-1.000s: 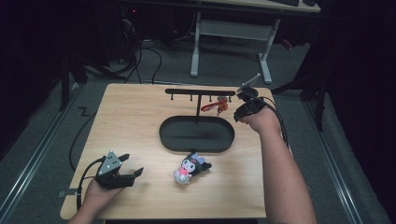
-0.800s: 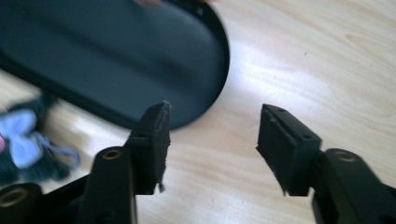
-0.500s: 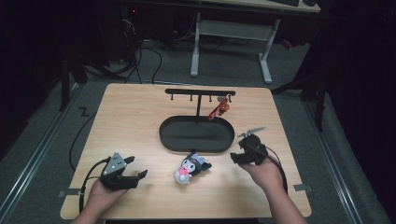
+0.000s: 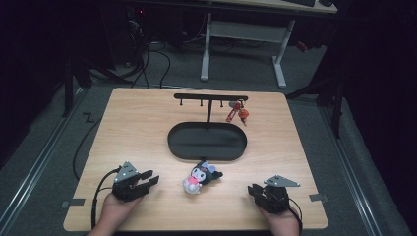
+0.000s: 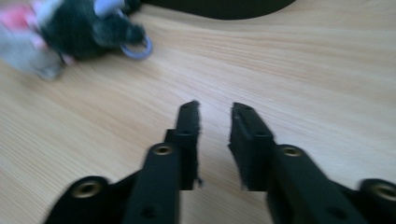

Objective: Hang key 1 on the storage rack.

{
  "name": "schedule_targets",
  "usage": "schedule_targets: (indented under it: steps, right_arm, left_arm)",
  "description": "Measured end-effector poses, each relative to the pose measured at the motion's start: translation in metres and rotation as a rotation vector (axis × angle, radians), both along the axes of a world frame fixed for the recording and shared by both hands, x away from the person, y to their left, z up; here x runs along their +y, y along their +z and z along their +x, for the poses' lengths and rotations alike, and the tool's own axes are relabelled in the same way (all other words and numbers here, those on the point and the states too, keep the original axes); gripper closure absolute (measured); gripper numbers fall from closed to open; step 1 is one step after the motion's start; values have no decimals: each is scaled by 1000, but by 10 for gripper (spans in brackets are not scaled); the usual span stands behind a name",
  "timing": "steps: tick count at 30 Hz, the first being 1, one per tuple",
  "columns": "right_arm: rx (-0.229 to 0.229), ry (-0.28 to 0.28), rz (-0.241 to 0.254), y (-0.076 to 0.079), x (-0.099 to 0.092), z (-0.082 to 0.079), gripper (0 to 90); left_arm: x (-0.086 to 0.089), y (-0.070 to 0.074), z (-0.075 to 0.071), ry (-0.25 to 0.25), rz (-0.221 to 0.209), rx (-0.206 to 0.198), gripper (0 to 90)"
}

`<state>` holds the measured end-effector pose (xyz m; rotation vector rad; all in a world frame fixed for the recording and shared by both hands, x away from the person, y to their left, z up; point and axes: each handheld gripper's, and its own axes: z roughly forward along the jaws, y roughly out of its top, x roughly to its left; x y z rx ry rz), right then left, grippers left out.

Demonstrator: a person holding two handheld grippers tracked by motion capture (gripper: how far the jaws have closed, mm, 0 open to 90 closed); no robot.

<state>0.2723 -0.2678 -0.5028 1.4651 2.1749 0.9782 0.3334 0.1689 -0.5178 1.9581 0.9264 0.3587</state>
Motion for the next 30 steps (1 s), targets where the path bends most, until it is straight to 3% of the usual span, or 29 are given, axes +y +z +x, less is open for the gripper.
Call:
schedule_targets:
  steps: [1, 3, 4, 6, 7, 10, 16, 19, 25, 30]
  right_arm:
    - [0, 6, 29, 0, -3, 1, 828]
    - [1, 10, 39, 1, -4, 2, 834]
    - [-16, 25, 23, 2, -2, 4, 833]
    - [-23, 36, 28, 2, -1, 4, 825]
    - [-19, 39, 36, 2, -1, 3, 821]
    - [-19, 55, 44, 1, 0, 2, 813]
    - [-19, 60, 52, 3, -2, 1, 799]
    - [-2, 65, 56, 0, -3, 1, 795]
    - [2, 63, 60, -1, -3, 2, 788]
    - [8, 56, 60, -2, -5, 2, 785]
  left_arm:
    - [-16, 1, 1, 5, 44, -26, 818]
    - [-24, 1, 3, 6, 59, -37, 893]
    - [-42, 1, 9, -2, 76, -29, 898]
    - [-51, 0, 11, -9, 86, -29, 898]
    - [-68, -1, 15, -25, 100, -19, 898]
    - [-90, -4, 17, -59, 103, 5, 898]
    - [-112, -10, 6, -130, 119, 18, 899]
    - [-133, -12, -10, -201, 125, 7, 897]
    - [-163, -13, -20, -279, 145, -6, 892]
    - [-159, -10, -21, -280, 138, -21, 885]
